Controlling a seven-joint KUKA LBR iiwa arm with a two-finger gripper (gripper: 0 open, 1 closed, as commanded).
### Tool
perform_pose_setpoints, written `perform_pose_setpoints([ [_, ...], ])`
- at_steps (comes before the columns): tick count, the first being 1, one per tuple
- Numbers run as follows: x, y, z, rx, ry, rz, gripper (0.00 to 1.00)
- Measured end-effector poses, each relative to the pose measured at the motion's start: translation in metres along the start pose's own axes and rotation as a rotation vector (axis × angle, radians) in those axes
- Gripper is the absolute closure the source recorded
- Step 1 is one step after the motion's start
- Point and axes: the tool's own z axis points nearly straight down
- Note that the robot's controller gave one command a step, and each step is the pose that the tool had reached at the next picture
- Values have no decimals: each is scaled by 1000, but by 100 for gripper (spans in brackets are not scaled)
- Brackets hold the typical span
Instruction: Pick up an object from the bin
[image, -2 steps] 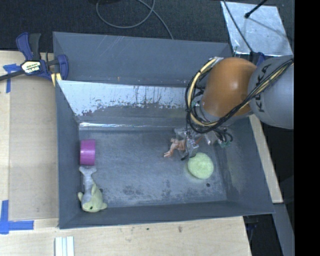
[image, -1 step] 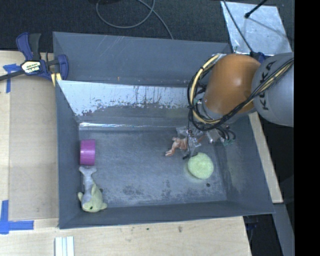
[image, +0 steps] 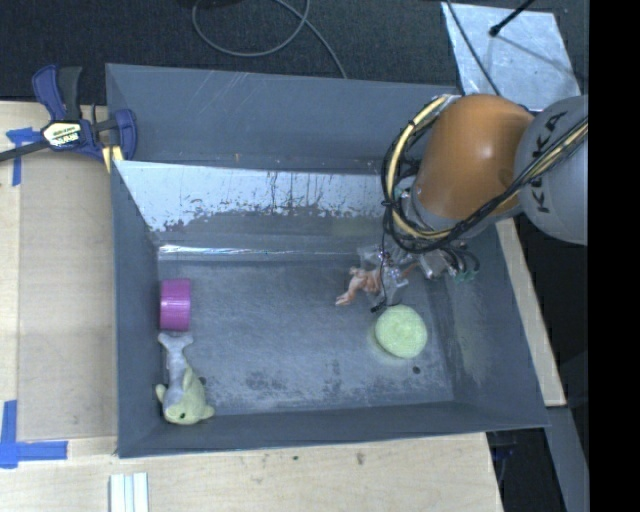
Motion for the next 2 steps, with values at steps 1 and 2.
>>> perform_pose_setpoints([
  [1,-1,-1,-22,3,-7,1,100],
  [2,-2,-1,-35,5,-11,1,100],
])
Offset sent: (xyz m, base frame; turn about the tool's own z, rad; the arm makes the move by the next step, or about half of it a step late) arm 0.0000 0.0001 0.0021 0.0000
